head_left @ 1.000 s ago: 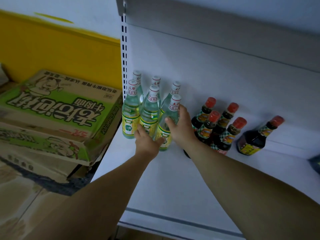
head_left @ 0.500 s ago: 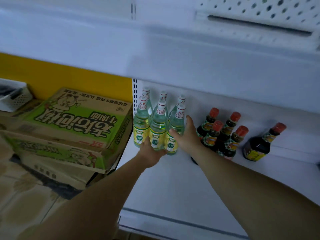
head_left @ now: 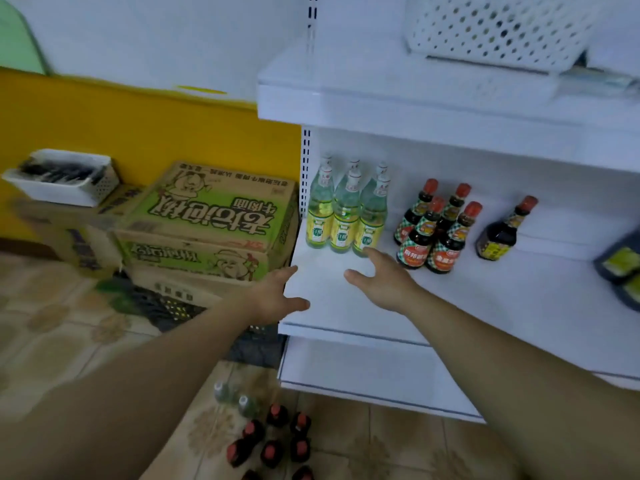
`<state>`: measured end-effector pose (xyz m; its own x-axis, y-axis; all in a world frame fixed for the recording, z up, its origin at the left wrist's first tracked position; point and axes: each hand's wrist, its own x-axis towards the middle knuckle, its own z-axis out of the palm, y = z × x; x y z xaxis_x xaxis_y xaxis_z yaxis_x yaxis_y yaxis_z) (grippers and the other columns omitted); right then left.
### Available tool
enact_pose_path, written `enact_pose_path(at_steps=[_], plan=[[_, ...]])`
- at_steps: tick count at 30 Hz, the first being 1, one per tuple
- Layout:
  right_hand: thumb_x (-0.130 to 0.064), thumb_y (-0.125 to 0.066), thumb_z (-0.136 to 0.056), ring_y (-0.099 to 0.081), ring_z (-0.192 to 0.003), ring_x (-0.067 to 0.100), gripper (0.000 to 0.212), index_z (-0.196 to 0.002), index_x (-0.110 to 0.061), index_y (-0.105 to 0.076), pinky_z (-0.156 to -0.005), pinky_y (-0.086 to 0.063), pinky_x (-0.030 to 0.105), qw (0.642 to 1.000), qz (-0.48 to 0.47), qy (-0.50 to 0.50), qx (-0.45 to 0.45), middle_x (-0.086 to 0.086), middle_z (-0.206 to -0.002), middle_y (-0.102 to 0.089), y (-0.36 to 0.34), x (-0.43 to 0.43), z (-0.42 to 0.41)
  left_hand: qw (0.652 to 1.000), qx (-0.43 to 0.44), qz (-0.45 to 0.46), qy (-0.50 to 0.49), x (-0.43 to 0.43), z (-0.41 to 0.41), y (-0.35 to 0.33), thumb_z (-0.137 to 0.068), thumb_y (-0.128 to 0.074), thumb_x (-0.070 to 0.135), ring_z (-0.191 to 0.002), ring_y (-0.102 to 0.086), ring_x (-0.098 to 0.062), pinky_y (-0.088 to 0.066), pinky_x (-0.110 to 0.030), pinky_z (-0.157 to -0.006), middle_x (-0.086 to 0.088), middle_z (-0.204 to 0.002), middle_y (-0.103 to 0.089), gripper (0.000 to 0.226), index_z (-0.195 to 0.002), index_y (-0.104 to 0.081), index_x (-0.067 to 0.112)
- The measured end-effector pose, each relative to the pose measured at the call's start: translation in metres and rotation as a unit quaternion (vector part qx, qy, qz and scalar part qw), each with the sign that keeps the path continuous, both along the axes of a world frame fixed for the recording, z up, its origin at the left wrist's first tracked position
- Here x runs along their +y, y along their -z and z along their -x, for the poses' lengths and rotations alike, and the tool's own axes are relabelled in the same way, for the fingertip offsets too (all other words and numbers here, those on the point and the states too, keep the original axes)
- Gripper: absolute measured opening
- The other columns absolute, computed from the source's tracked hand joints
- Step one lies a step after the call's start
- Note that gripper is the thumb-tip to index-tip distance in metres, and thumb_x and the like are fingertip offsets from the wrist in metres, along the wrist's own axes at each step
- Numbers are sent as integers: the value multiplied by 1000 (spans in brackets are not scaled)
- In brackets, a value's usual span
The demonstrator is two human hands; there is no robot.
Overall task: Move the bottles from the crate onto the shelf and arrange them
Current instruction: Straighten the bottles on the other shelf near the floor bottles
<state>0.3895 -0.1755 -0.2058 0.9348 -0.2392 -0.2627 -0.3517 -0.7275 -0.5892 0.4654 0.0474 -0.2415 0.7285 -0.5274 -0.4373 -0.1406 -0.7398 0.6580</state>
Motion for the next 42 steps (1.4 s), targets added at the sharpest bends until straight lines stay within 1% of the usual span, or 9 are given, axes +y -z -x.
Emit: enact_pose_path(at_steps=[6, 11, 16, 23, 30, 33, 38, 40, 42], plan=[[-53, -52, -91, -22, -144, 20, 78, -152, -18, -20, -111, -23, 29, 999, -19, -33, 29, 1, -160, -18, 27, 44, 50, 998, 16, -38, -38, 57, 74, 22, -84, -65, 47, -141, -26, -24, -34, -38, -110, 2, -159, -8, 91, -152, -9, 26], [-48, -52, -93, -26, -142, 22, 72, -151, -17, -23, -111, -25, 30, 996, -55, -42, 52, 2, -158, -21, 72, 79, 106, 992, 48, -113, -24, 91, 137, 60, -88, -62, 40, -144, -19, -23, -25, -31, -110, -4, -159, -8, 86, -152, -9, 18], [-51, -52, -92, -22, -144, 19, 75, -152, -19, -20, -115, -21, 32, 993, -51, -50, 97, 2, -159, -19, 110, 105, 135, 987, 79, -134, -31, 132, 167, 100, -86, -65, 36, -142, -23, -22, -27, -27, -106, -3, -159, -12, 85, -151, -12, 21], [-53, -53, -90, -26, -143, 20, 74, -151, -21, -24, -113, -26, 33, 987, -59, -29, 144, 1, -157, -24, 171, 186, 116, 979, 141, -135, -54, 211, 148, 170, -86, -65, 40, -142, -25, -25, -33, -35, -110, -3, -159, -10, 87, -152, -11, 22], [-46, -57, -91, -34, -138, 23, 72, -150, -21, -25, -107, -33, 34, 979, -79, 13, 188, 2, -156, -28, 258, 257, 69, 976, 172, -127, -52, 275, 86, 253, -88, -62, 38, -143, -23, -24, -31, -32, -108, -2, -159, -9, 83, -152, -10, 23], [-53, -57, -87, -38, -134, 26, 75, -149, -23, -27, -107, -38, 40, 975, -63, 2, 213, 6, -151, -35, 322, 268, 36, 976, 176, -120, -50, 276, 58, 316, -89, -61, 37, -143, -21, -22, -25, -27, -109, -2, -159, -10, 82, -152, -10, 23], [-74, -52, -63, -49, -124, 26, 90, -140, -27, -39, -99, -45, 46, 969, -51, -50, 238, 0, -138, -50, 470, 258, -8, 973, 187, -121, -51, 244, 35, 447, -89, -63, 28, -142, -24, -24, -27, -27, -109, -4, -158, -13, 82, -151, -10, 21], [-70, -54, -69, -51, -123, 26, 84, -140, -27, -40, -96, -46, 40, 967, -31, -76, 242, 0, -139, -50, 513, 256, -21, 971, 196, -118, -61, 230, 30, 499, -89, -63, 27, -140, -28, -25, -30, -29, -108, -5, -159, -12, 82, -151, -10, 20], [-53, -58, -86, -50, -121, 26, 69, -143, -21, -35, -86, -41, 30, 966, -9, -97, 240, 3, -141, -47, 546, 256, -35, 971, 198, -111, -70, 217, 25, 547, -90, -61, 26, -139, -32, -25, -32, -29, -106, -6, -158, -14, 80, -151, -10, 19]])
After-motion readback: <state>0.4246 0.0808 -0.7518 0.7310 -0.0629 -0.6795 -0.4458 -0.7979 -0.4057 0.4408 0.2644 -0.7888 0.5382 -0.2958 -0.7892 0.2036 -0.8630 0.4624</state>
